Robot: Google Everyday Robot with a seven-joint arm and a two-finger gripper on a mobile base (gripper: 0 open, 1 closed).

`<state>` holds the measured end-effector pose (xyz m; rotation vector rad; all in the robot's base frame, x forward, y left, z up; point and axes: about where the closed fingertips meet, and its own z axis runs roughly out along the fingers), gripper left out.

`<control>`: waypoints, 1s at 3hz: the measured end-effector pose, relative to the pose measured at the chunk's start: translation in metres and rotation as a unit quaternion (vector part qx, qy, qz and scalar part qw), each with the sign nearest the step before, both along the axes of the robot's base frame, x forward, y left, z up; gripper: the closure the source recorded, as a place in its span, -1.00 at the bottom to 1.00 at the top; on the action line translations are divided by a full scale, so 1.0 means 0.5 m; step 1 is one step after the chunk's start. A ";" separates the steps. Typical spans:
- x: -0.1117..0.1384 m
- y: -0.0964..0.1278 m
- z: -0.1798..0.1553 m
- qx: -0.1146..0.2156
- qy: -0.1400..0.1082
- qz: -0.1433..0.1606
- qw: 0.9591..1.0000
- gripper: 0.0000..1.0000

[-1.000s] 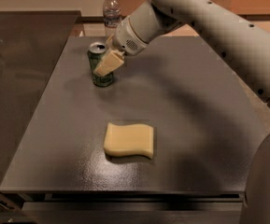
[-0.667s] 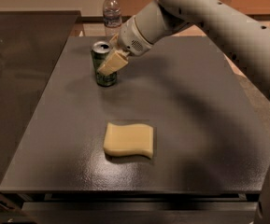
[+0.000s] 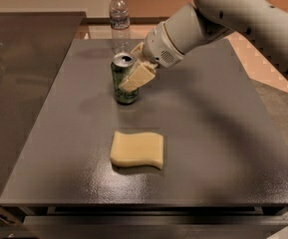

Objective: Move green can near sponge

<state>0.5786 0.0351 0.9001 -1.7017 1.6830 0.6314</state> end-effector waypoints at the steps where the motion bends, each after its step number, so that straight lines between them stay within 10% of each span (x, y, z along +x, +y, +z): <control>1: -0.055 -0.045 -0.010 -0.004 0.013 0.005 1.000 1.00; 3: -0.132 -0.114 -0.028 -0.018 0.033 0.004 0.999 0.65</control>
Offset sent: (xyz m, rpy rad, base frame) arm -0.0747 -0.0730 -0.0188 -0.0357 0.0813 0.0019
